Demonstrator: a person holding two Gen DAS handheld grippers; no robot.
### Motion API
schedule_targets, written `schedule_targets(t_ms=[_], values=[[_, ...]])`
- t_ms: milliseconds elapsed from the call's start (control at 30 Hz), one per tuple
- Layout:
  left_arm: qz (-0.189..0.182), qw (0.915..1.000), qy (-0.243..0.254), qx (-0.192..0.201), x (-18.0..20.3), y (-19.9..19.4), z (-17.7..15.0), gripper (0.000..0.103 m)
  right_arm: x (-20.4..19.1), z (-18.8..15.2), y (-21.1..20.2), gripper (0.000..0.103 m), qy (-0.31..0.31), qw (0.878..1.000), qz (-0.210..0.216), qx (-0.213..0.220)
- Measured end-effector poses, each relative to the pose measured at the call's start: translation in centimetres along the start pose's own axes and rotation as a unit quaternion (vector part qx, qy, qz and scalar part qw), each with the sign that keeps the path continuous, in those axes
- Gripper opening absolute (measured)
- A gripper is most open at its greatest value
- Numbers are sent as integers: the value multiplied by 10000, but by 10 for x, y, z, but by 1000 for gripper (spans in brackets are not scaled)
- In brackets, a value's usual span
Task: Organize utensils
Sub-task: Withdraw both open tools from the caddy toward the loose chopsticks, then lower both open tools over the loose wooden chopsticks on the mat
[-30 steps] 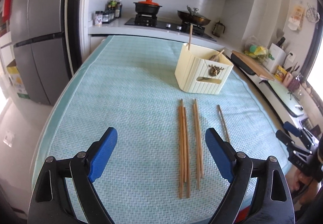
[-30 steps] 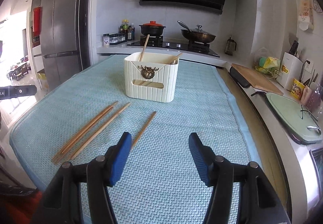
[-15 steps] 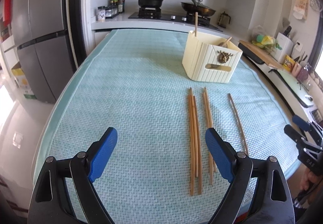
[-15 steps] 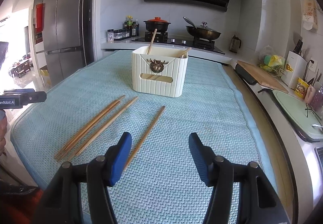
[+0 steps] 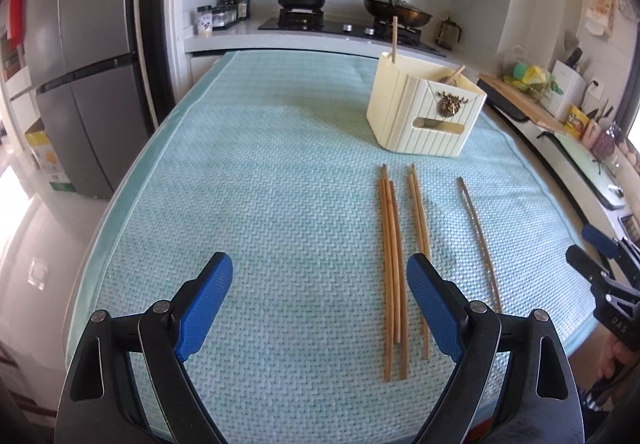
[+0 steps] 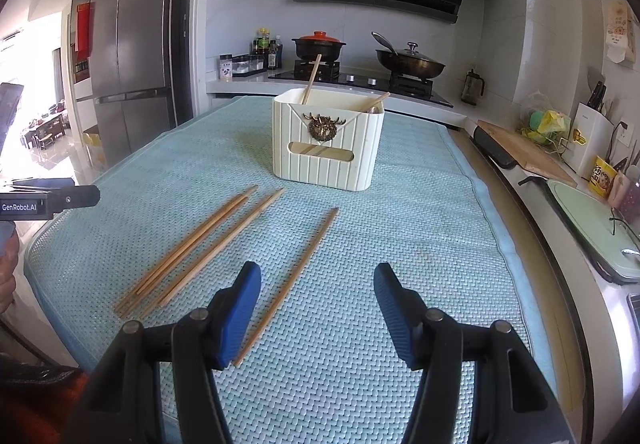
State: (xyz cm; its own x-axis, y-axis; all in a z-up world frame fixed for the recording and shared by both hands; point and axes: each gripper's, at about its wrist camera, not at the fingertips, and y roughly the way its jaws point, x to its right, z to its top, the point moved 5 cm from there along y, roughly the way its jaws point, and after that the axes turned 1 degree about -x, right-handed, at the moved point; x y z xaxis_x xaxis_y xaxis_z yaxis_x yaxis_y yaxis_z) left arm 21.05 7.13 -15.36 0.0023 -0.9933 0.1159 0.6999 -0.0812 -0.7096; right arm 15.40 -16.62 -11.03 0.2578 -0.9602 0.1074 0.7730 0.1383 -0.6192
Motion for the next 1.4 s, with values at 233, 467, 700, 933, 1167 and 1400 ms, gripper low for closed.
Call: schedule_targets(t_ms=[233,467,700,933,1167,1400], values=[[48,10000,-13,-49,-3,2,-2,90,-1,-1,-2,60,10,10000,-11,21],[55,10000,-28,-73,-6,6,-3,91,8,-5,-1,60,132,9998,-152,-4],[-127,9995,-102,-279,-10,26,0,91,11,-10,12,60,254,9992,-137,-258],[-368,9973,298,-558,10,63,15,91,9,-13,19,60,278,9988,-77,-401],[-296,9932,679,-897,24,107,24,91,5,-14,19,60,216,9988,-48,-437],[-271,9900,872,-1073,30,128,27,91,9,-17,21,60,298,9984,-64,-480]])
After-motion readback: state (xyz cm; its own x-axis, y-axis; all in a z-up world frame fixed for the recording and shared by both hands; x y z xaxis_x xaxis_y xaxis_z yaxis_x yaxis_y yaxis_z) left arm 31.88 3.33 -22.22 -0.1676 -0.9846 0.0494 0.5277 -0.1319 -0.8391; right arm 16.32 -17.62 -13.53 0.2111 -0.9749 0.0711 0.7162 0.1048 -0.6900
